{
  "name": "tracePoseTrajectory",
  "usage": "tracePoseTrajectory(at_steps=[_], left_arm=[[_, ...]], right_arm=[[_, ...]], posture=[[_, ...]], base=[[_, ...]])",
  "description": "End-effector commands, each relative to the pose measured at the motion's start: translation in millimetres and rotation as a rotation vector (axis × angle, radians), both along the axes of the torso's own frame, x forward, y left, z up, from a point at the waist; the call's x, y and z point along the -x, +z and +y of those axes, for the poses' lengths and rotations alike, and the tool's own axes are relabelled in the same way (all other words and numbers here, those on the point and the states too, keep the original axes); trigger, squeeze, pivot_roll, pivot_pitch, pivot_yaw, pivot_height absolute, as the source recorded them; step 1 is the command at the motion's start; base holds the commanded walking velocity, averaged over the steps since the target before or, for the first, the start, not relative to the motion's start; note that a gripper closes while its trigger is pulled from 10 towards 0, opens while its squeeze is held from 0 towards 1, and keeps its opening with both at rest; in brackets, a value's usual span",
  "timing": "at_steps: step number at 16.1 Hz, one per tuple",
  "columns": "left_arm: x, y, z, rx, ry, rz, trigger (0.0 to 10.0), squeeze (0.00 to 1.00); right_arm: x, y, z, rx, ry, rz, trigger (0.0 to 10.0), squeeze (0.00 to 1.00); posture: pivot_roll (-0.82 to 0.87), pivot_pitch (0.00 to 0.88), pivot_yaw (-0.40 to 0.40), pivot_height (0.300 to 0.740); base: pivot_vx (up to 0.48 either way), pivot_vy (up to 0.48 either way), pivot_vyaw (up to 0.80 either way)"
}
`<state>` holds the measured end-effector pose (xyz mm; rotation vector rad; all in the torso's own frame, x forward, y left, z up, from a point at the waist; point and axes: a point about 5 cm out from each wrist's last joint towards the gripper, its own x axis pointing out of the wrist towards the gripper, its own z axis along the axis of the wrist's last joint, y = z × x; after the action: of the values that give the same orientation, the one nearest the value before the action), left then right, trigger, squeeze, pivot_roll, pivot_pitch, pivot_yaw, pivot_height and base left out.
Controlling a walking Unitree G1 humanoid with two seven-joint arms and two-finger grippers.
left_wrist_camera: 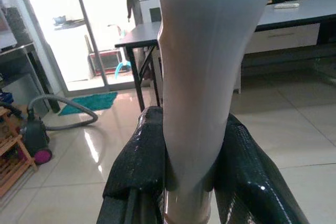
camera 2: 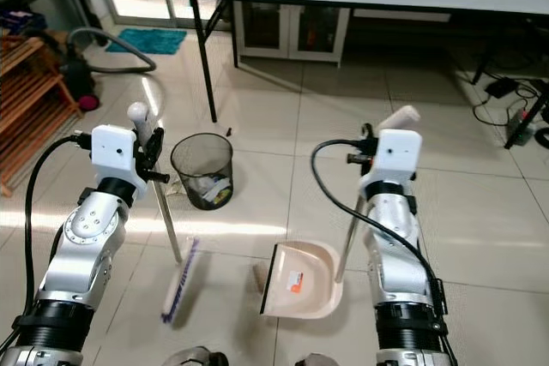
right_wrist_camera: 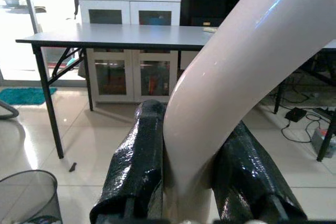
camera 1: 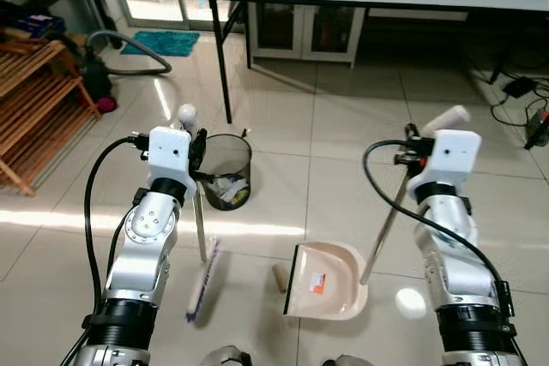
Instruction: Sweep floor
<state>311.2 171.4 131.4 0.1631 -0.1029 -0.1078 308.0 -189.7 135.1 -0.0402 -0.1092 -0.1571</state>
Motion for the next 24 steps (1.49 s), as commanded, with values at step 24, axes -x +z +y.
tracePoseTrajectory(at_steps=[24], left_arm=[[-29.1,-1,-9.2,-0.049,-0.088,-0.062,10.0,0.0]], right_arm=[[-36.9,4,-9.3,0.085,-0.016,-0.02,10.0,0.0]], posture=[[0.05,0.165,0.04,0.74]], base=[[0.0,0.0,0.0]])
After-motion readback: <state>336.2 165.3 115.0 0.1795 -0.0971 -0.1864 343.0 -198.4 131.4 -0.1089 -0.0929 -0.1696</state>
